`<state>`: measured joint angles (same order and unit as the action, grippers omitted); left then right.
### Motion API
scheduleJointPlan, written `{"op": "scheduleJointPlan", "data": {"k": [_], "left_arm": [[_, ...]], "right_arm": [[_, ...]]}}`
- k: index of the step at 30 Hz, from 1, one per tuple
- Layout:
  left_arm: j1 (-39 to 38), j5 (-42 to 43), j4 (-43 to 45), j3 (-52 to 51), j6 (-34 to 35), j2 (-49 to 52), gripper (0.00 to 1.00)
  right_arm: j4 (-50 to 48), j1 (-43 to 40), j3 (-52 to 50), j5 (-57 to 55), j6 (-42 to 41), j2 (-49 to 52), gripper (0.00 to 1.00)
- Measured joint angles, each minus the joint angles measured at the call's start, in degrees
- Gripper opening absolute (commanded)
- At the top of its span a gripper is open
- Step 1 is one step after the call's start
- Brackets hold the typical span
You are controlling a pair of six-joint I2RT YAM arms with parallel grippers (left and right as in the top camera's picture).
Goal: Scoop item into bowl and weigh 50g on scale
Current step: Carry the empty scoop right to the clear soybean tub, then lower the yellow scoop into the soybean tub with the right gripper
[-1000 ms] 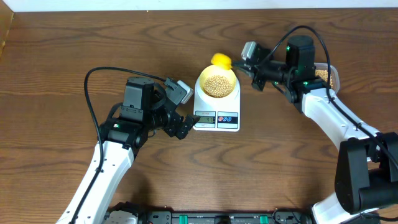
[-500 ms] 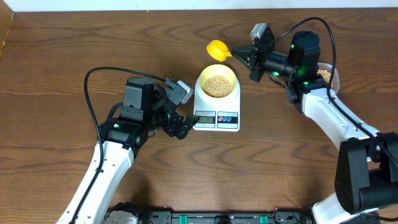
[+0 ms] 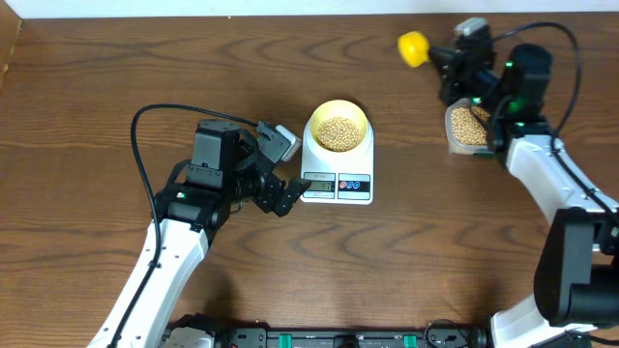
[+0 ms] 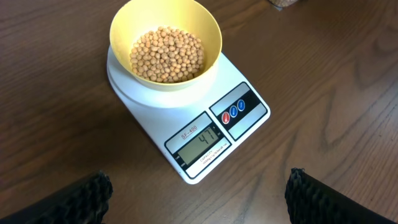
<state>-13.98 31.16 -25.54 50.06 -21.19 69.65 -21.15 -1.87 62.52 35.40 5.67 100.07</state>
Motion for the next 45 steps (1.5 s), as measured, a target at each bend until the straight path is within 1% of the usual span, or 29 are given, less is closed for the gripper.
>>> {"op": "scheduleJointPlan", "data": {"k": [8, 13, 20, 27, 35, 41, 45], "left_arm": [[0.0, 0.0, 0.0, 0.0, 0.0, 0.0, 0.91], [0.0, 0.0, 0.0, 0.0, 0.0, 0.0, 0.91], [0.0, 0.0, 0.0, 0.0, 0.0, 0.0, 0.91], [0.0, 0.0, 0.0, 0.0, 0.0, 0.0, 0.91], [0.0, 0.0, 0.0, 0.0, 0.0, 0.0, 0.91], [0.0, 0.0, 0.0, 0.0, 0.0, 0.0, 0.91], [0.0, 0.0, 0.0, 0.0, 0.0, 0.0, 0.91]], "right_arm": [[1.0, -2.9, 0.0, -0.6, -0.4, 0.0, 0.01], [1.6, -3.6, 0.0, -0.6, -6.7, 0.0, 0.01], [-1.4, -3.9, 0.0, -0.9, -13.9, 0.0, 0.01], [1.7, -3.9, 0.0, -5.9, -18.9, 0.0, 0.02], [0.5, -6.0, 0.0, -10.7, -28.3, 0.0, 0.02], [1.3, -8.5, 0.0, -7.6, -31.6, 0.0, 0.01], [5.5, -9.5, 0.0, -5.1, -32.2, 0.0, 0.01]]}}
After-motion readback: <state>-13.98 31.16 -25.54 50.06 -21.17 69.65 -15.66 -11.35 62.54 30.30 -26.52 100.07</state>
